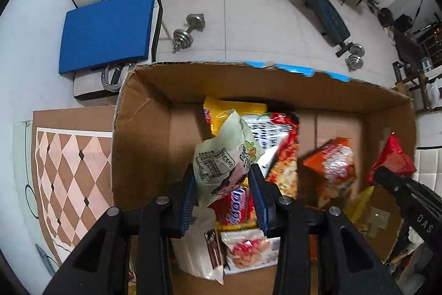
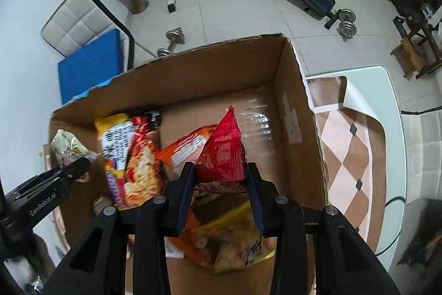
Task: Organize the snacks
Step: 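Lift both held packs into the box and open both tools, then withdraw both tools from the box back over the table snacks, then grasp the red-white spicy strip pack with right tool while left tool grasps yellow panda bag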
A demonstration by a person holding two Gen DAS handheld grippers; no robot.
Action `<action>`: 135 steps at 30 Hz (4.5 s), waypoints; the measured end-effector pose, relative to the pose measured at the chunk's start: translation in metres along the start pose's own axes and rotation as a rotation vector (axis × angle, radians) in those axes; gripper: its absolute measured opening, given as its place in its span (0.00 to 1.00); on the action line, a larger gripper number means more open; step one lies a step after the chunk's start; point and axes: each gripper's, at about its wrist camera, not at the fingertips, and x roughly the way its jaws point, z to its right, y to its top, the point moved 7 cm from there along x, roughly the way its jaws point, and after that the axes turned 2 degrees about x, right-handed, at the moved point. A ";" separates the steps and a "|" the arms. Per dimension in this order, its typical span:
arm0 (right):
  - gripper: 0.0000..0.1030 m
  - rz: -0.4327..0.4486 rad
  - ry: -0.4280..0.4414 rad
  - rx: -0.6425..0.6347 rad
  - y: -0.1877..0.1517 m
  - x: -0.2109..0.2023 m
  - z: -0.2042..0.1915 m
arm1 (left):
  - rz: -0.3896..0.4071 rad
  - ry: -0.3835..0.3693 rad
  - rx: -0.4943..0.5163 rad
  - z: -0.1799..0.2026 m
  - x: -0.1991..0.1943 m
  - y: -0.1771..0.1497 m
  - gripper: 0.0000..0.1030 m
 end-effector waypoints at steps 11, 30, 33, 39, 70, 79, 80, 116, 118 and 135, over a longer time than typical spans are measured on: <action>0.84 -0.058 -0.052 -0.008 0.008 0.023 0.005 | -0.035 0.007 -0.009 -0.003 0.010 0.005 0.57; 0.92 -0.016 -0.076 -0.131 -0.035 -0.026 -0.007 | 0.109 -0.042 -0.029 0.011 -0.050 -0.019 0.91; 0.93 0.021 -0.079 -0.143 -0.045 -0.044 -0.006 | 0.150 -0.048 -0.032 0.013 -0.070 -0.031 0.91; 0.93 0.110 -0.076 -0.172 -0.073 -0.088 -0.006 | 0.240 -0.044 -0.033 0.021 -0.114 -0.064 0.91; 0.95 0.000 -0.013 0.079 -0.220 -0.102 0.136 | 0.221 -0.065 -0.025 0.075 -0.112 -0.219 1.00; 0.95 -0.241 -0.183 -0.206 -0.267 0.006 0.183 | 0.046 -0.039 0.013 0.103 -0.021 -0.264 1.00; 0.95 -0.259 -0.208 -0.276 -0.272 0.011 0.181 | 0.033 -0.033 0.023 0.107 -0.013 -0.269 1.00; 0.83 -0.353 -0.185 -0.323 -0.303 0.019 0.164 | -0.068 -0.014 -0.119 0.006 0.022 -0.314 1.00; 0.83 -0.370 -0.219 -0.399 -0.306 0.026 0.163 | -0.067 -0.014 -0.131 0.000 0.021 -0.315 1.00; 0.48 -0.305 -0.086 -0.187 -0.326 0.003 0.106 | 0.006 0.068 -0.201 -0.099 -0.017 -0.320 1.00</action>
